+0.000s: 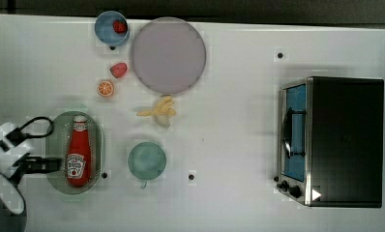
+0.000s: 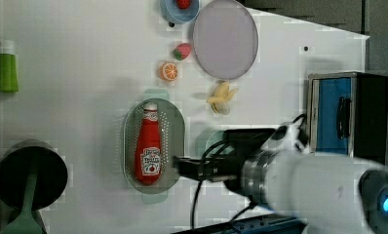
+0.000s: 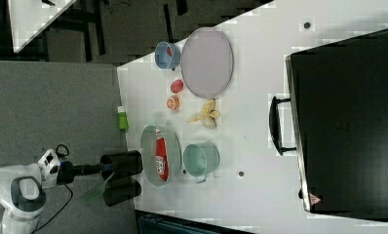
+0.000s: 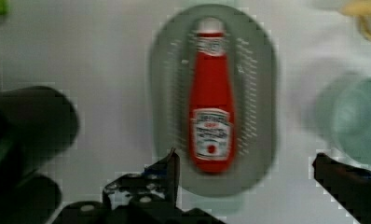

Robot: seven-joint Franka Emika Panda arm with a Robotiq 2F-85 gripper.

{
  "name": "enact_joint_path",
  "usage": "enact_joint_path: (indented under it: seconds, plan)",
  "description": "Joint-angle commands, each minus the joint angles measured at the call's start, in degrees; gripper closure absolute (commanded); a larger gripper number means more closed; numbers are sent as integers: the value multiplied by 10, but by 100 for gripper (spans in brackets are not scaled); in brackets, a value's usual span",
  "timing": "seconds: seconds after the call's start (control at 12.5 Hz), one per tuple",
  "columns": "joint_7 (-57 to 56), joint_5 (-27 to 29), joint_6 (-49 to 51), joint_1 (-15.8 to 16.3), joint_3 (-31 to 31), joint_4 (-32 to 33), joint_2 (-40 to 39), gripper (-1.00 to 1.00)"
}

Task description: Pick ketchup from strainer and place it on the table

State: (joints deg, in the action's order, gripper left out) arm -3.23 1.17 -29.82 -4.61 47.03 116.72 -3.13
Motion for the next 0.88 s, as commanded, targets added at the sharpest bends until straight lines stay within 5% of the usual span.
enact_joint_path:
  seconds: [0.08, 0.4, 0.88]
  plan:
    - [92, -29, -85, -7, 6, 52, -41, -100]
    - [161, -129, -195, -5, 4, 112, -112, -100]
    - [219, -220, -281, 0, -15, 109, -257, -100]
